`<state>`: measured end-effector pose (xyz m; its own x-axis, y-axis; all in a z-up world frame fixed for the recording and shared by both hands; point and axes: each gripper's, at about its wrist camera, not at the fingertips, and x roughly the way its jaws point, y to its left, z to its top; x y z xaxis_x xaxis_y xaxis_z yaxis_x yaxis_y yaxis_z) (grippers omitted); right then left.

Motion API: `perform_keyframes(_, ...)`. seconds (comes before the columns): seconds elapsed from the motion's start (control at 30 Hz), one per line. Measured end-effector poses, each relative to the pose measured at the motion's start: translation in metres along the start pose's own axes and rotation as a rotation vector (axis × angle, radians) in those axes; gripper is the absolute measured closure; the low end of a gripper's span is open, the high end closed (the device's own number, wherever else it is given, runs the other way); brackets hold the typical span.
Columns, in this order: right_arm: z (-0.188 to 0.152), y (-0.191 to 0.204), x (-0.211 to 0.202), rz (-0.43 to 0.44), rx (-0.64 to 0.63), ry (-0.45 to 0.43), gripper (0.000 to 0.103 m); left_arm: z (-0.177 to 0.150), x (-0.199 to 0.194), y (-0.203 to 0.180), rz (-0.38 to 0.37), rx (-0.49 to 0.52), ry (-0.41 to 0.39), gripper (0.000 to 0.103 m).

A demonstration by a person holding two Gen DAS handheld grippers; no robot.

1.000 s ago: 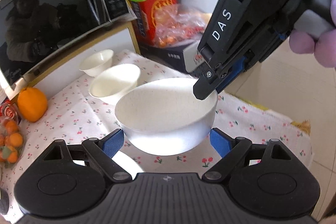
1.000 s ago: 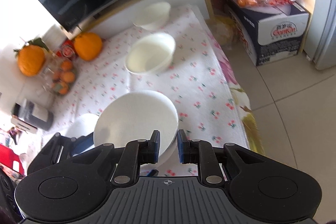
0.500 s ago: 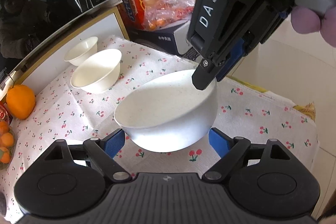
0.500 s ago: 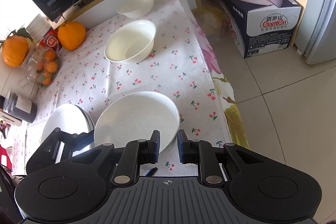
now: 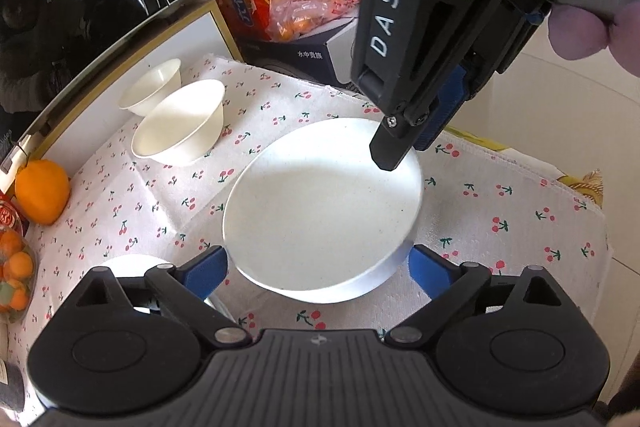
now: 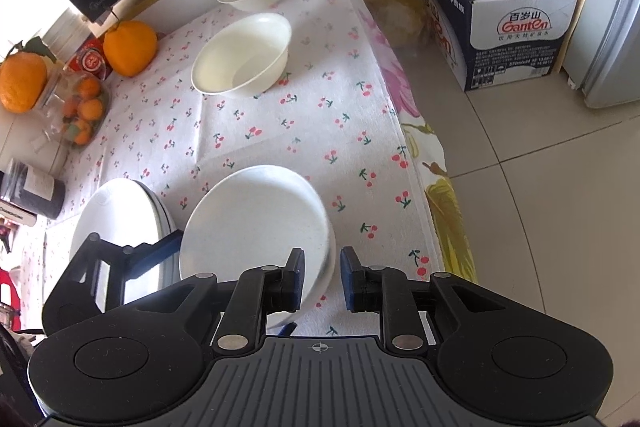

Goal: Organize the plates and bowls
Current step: 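Lower the white bowl onto the tablecloth and open both tools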

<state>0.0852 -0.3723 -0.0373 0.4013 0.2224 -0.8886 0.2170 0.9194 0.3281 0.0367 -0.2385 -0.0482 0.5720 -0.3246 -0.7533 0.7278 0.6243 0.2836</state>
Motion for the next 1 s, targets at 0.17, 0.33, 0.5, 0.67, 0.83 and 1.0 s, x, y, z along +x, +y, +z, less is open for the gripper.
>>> perform_keyframes(0.17,0.000,-0.001,-0.001,0.005,0.012,0.005,0.077,0.001,-0.002,0.005,-0.010,-0.019,0.006,0.003)
perform_keyframes(0.33,0.000,-0.002,-0.002,0.016,0.024,0.007,0.068,0.002,-0.005,0.009,-0.037,-0.040,0.009,0.002)
perform_keyframes(0.5,0.002,-0.002,-0.006,0.037,0.039,-0.002,0.054,0.002,-0.010,0.014,-0.065,-0.063,0.011,0.001)
perform_keyframes(0.67,0.003,-0.002,-0.010,0.052,0.051,-0.013,0.053,0.001,-0.014,0.021,-0.086,-0.097,0.017,0.001)
perform_keyframes(0.83,0.005,-0.001,-0.018,0.074,0.074,-0.050,0.049,0.000,-0.024,0.029,-0.107,-0.121,-0.002,0.001)
perform_keyframes(1.0,0.008,0.005,-0.022,0.101,0.074,-0.059,0.041,0.000,-0.031,0.036,-0.105,-0.134,-0.026,0.001)
